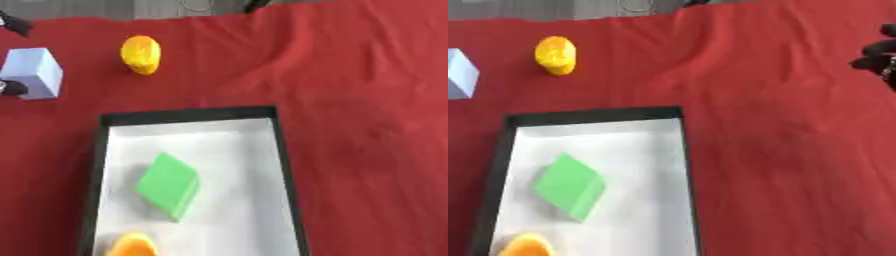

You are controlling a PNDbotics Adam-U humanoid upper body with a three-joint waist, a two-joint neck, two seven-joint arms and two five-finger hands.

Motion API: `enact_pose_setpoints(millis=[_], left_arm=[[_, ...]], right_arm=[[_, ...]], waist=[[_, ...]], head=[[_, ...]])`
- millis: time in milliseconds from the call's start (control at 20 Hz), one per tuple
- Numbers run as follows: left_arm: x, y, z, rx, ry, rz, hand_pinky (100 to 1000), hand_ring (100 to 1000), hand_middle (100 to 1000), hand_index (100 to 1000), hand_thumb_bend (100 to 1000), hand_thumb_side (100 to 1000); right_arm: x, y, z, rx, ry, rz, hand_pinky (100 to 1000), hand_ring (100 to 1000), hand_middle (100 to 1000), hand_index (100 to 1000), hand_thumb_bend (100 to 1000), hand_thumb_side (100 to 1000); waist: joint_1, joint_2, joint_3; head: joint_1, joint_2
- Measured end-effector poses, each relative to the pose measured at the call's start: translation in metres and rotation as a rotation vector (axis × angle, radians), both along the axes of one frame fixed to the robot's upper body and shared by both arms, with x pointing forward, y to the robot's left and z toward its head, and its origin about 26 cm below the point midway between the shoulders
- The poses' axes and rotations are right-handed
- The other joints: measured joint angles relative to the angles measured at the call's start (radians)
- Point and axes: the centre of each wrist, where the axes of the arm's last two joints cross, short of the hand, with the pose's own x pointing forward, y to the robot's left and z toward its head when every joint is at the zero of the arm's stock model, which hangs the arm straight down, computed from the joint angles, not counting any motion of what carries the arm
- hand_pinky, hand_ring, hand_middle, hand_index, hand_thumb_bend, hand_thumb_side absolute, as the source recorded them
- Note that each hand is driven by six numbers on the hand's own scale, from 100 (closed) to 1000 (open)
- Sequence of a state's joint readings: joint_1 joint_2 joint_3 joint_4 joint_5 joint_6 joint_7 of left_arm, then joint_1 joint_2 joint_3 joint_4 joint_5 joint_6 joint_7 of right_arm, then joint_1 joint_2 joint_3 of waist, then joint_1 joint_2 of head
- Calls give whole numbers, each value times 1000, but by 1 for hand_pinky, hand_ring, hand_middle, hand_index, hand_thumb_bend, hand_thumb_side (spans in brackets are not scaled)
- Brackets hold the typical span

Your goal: Pick up objects on the table and place them in the box.

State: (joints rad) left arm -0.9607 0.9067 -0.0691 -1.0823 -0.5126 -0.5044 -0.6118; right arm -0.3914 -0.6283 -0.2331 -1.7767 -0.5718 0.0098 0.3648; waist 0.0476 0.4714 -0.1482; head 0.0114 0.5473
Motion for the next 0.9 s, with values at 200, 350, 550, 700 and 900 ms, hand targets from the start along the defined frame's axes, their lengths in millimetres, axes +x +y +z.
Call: enact_pose_setpoints(millis=[200,350,550,700,900], left_arm=[[0,3,-1,27,-6,20,974,938,828,960,632,591],[1,5,-2,46,-15,28,976,944,832,962,636,584],[1,8,-4,66,-26,36,976,947,832,962,635,588],[2,11,-6,77,-28,46,974,947,830,961,627,596],[3,14,-9,85,-21,61,960,934,812,955,594,600]], right_arm=[[0,0,0,-2,-1,-3,989,743,688,850,100,680],[0,0,0,-3,-2,-4,990,743,687,850,100,682],[1,1,-1,-3,-1,-6,990,743,687,851,100,686],[1,1,-2,-6,-3,-10,990,743,687,851,100,688],[1,1,-2,-11,-3,-14,990,743,687,852,100,692]], waist=[[0,4,-8],[0,6,-11],[0,10,-17],[3,13,-20],[5,18,-24]], head=[[5,-7],[9,-7],[13,-15],[16,-16],[22,-22]])
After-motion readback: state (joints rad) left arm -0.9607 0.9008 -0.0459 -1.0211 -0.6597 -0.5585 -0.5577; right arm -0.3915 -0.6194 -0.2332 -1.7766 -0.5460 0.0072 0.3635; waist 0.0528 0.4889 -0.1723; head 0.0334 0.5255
